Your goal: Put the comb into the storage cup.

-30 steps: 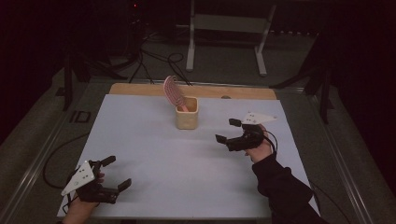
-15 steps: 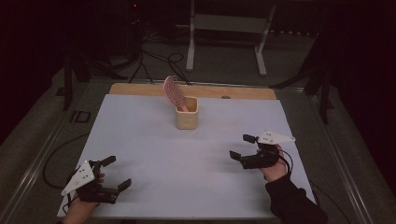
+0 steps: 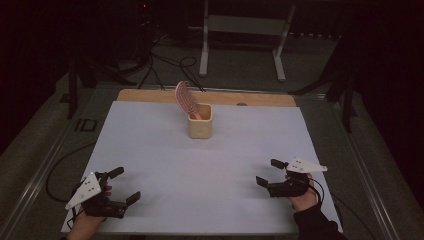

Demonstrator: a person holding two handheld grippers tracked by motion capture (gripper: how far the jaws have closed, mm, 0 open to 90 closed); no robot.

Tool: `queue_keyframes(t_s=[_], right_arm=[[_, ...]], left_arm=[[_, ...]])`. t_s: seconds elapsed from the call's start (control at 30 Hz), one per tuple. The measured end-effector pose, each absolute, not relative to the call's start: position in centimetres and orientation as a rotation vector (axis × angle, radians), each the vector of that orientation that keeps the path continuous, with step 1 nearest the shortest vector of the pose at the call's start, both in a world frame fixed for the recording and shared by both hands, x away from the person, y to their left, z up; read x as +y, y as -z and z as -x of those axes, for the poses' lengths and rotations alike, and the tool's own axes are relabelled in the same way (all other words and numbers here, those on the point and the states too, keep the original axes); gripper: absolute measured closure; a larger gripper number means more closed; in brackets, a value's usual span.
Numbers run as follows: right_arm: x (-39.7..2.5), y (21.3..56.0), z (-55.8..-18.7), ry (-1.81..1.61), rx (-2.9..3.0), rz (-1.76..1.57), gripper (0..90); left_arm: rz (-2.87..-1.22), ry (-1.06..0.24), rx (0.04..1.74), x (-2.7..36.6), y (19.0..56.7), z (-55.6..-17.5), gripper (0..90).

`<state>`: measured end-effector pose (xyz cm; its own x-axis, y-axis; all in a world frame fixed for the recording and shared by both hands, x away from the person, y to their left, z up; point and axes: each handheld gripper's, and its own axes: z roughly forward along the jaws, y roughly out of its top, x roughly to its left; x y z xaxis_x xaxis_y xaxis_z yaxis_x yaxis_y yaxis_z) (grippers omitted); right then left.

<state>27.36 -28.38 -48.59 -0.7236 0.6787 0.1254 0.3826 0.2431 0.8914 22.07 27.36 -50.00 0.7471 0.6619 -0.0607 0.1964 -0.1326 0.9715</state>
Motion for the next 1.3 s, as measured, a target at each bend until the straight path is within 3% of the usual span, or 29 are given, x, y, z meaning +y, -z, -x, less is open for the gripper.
queue_keyframes(t_s=[0.53,1.3], right_arm=[[-29.7,51.1,-24.7,-1.321,2.227,-1.017,9.7],[-29.7,51.4,-25.1,-1.331,2.22,-1.028,9.8]], left_arm=[[-1.71,-0.458,0.686,27.2,50.2,-22.1,0.0],[-1.712,-0.458,0.685,27.1,50.2,-22.1,0.0]])
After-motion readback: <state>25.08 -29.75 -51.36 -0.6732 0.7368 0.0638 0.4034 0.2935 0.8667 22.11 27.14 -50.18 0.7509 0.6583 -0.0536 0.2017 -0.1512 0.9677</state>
